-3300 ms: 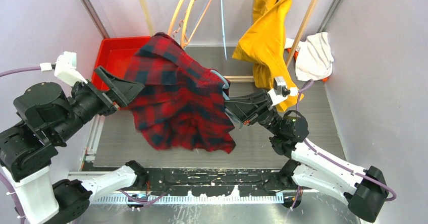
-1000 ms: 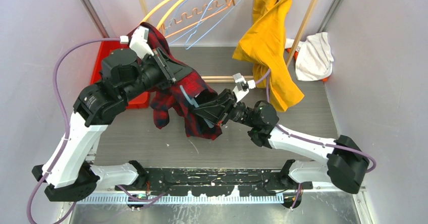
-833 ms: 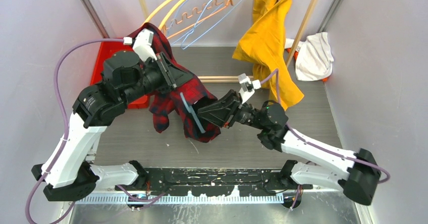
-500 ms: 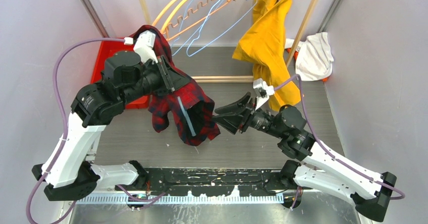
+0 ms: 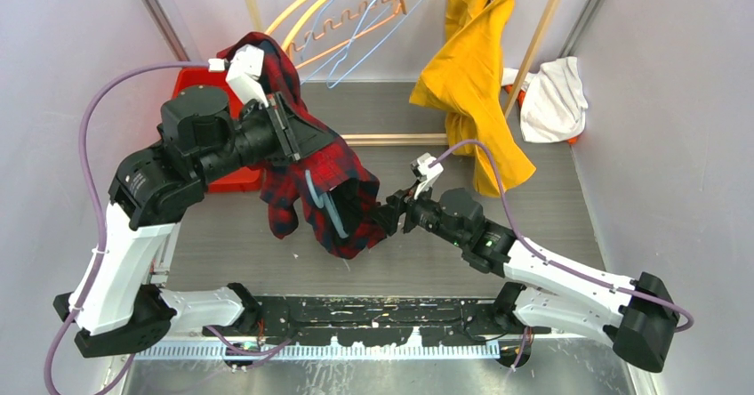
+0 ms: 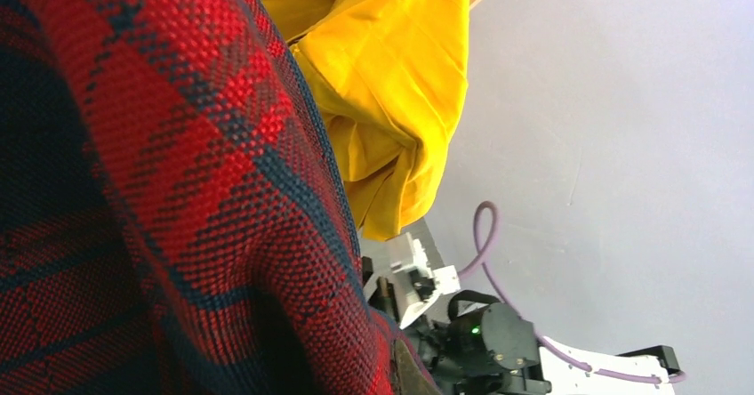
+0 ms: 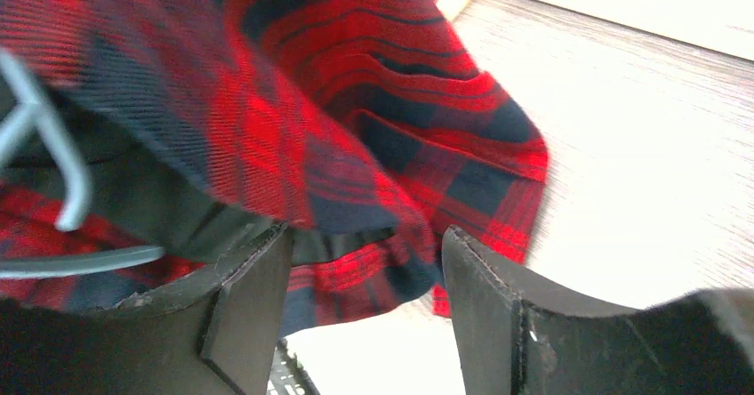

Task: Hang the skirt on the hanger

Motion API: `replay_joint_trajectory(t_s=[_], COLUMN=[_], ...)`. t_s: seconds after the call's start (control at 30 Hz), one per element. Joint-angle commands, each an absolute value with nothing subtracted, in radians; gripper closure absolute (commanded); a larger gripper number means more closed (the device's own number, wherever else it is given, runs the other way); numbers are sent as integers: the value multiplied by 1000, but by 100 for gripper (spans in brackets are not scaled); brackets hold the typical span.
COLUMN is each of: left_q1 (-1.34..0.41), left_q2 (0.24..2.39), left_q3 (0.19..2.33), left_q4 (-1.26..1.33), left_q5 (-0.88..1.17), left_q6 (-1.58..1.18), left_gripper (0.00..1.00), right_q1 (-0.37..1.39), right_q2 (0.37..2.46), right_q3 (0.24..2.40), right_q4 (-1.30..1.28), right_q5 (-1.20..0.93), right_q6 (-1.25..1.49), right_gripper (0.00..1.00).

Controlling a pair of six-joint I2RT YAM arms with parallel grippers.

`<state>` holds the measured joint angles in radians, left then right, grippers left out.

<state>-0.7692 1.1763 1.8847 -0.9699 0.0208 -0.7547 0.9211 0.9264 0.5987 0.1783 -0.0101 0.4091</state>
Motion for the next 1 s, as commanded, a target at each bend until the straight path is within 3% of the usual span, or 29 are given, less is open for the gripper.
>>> replay_joint_trajectory(t_s=[0.0,0.37,0.63,0.73,0.97], left_q1=[-766,-767,-766,-766,-765], left_q2=[1160,1163,1141,1115,1059], left_q3=[1945,1949,1913,1874,1717], left_q4=[-829,-803,-771,-735,-540], left_q5=[63,83,71,38,-36], left_q6=[-733,-741,-746,-737,-687], left_gripper=[100,100,100,100,100], right_q1=[923,923,923,923,922], right_q2=[947,1099,1072,976,758], right_q3=[579,568,534,525,643], right_q4=[368,639,609,516,191], right_q5=[107,-100,-44,-17,-47], right_q6=[345,294,336,353,377], right_gripper=[33,35,91,98,99])
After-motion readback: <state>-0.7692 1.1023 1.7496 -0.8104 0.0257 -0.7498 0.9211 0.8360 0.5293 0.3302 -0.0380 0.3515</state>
